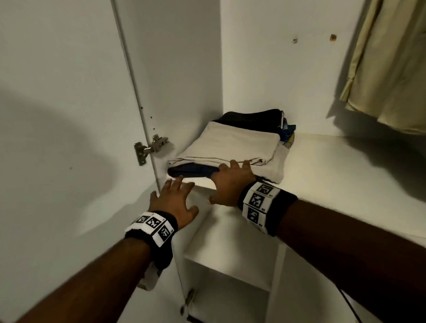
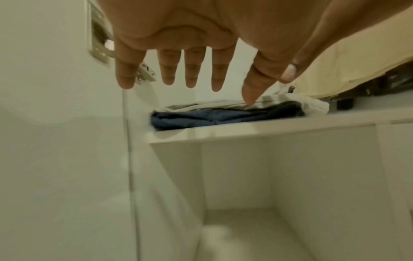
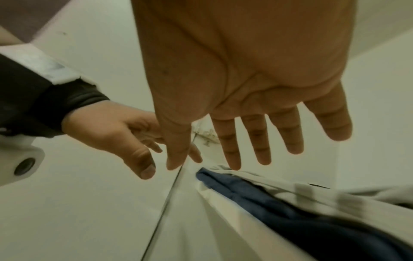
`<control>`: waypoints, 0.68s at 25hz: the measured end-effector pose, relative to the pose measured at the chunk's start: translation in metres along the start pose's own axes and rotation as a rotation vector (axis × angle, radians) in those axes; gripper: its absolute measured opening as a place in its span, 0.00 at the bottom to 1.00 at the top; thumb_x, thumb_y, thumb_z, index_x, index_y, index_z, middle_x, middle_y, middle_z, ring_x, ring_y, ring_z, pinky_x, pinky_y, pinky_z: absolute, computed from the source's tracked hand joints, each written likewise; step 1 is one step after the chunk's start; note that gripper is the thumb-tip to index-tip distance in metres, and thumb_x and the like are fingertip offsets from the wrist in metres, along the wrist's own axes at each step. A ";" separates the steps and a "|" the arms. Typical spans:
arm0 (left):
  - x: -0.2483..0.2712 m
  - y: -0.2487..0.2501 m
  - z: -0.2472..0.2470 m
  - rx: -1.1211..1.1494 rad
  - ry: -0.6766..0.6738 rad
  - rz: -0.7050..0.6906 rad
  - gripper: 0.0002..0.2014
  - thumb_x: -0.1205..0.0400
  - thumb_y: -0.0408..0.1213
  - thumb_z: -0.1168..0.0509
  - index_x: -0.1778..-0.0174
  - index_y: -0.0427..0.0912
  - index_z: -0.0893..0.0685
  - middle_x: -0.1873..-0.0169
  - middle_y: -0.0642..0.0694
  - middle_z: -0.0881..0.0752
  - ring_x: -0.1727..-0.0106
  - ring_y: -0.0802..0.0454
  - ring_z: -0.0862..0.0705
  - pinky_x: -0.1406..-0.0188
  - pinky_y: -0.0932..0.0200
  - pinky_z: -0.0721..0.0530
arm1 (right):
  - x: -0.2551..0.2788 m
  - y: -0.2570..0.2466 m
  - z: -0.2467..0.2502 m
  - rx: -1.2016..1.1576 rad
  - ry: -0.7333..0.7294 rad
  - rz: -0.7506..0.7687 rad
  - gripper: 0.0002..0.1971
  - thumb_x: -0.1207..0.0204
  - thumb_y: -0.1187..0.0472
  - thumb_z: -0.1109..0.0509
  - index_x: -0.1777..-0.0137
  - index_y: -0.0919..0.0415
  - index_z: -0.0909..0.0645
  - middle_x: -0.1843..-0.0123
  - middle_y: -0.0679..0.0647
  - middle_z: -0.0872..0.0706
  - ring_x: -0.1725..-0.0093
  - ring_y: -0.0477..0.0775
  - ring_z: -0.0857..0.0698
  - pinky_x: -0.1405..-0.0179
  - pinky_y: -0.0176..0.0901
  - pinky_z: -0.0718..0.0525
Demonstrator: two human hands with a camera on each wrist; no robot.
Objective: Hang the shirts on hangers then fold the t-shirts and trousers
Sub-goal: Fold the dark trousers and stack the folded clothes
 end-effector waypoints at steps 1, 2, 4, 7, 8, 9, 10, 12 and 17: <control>0.030 -0.011 -0.010 -0.008 -0.025 0.066 0.35 0.22 0.61 0.40 0.20 0.59 0.41 0.16 0.51 0.49 0.17 0.46 0.51 0.22 0.35 0.45 | 0.014 -0.023 -0.011 0.004 0.007 0.065 0.35 0.27 0.32 0.36 0.24 0.51 0.30 0.26 0.59 0.28 0.26 0.67 0.32 0.27 0.68 0.38; 0.063 -0.023 -0.021 -0.005 -0.053 0.144 0.35 0.22 0.64 0.41 0.20 0.58 0.40 0.16 0.51 0.49 0.16 0.46 0.51 0.22 0.36 0.45 | 0.029 -0.048 -0.023 -0.009 0.000 0.138 0.34 0.26 0.33 0.36 0.25 0.52 0.29 0.26 0.59 0.28 0.27 0.67 0.31 0.28 0.66 0.37; 0.135 -0.050 -0.048 0.018 -0.097 0.315 0.36 0.22 0.66 0.42 0.20 0.58 0.40 0.16 0.51 0.48 0.16 0.47 0.51 0.21 0.37 0.44 | 0.062 -0.104 -0.056 -0.020 -0.017 0.294 0.31 0.26 0.35 0.35 0.28 0.54 0.26 0.29 0.58 0.27 0.29 0.65 0.29 0.31 0.64 0.33; 0.269 -0.084 -0.091 0.031 -0.224 0.536 0.33 0.21 0.58 0.40 0.20 0.57 0.40 0.17 0.50 0.46 0.17 0.46 0.49 0.22 0.38 0.41 | 0.129 -0.200 -0.113 -0.012 -0.089 0.523 0.30 0.25 0.37 0.35 0.29 0.55 0.26 0.29 0.58 0.27 0.29 0.65 0.30 0.32 0.63 0.33; 0.317 -0.095 -0.104 0.028 -0.259 0.609 0.32 0.21 0.55 0.40 0.20 0.56 0.40 0.17 0.50 0.46 0.17 0.46 0.48 0.22 0.39 0.39 | 0.154 -0.233 -0.130 -0.017 -0.118 0.590 0.30 0.25 0.37 0.35 0.30 0.55 0.26 0.29 0.58 0.27 0.29 0.64 0.30 0.32 0.62 0.33; 0.351 -0.102 -0.114 0.036 -0.277 0.663 0.32 0.21 0.52 0.39 0.20 0.56 0.40 0.17 0.49 0.45 0.17 0.45 0.46 0.23 0.39 0.38 | 0.174 -0.256 -0.142 -0.022 -0.132 0.643 0.29 0.25 0.37 0.35 0.30 0.55 0.25 0.29 0.58 0.27 0.30 0.64 0.29 0.33 0.62 0.32; 0.402 -0.113 -0.124 0.070 -0.286 0.758 0.32 0.21 0.50 0.39 0.20 0.55 0.39 0.17 0.49 0.44 0.18 0.45 0.45 0.23 0.40 0.36 | 0.203 -0.291 -0.159 -0.017 -0.163 0.726 0.29 0.25 0.37 0.35 0.31 0.55 0.25 0.30 0.58 0.26 0.30 0.63 0.29 0.34 0.60 0.31; 0.512 -0.129 -0.145 0.192 -0.286 0.970 0.31 0.20 0.45 0.38 0.20 0.53 0.37 0.18 0.47 0.41 0.18 0.46 0.41 0.23 0.45 0.35 | 0.268 -0.357 -0.191 0.004 -0.241 0.895 0.28 0.25 0.38 0.35 0.32 0.55 0.24 0.33 0.57 0.24 0.32 0.62 0.27 0.37 0.57 0.29; 0.805 -0.104 -0.182 0.572 -0.079 1.600 0.20 0.19 0.36 0.35 0.29 0.43 0.23 0.31 0.41 0.21 0.30 0.43 0.23 0.36 0.59 0.28 | 0.430 -0.483 -0.263 0.094 -0.465 1.208 0.28 0.26 0.36 0.33 0.32 0.53 0.23 0.33 0.56 0.22 0.33 0.62 0.24 0.37 0.54 0.27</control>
Point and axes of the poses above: each hand's wrist, its own x-axis away from the middle knuckle, its own z-axis out of the back of the hand, y = z × x, the point moved 9 cm from there along -x, towards the middle knuckle
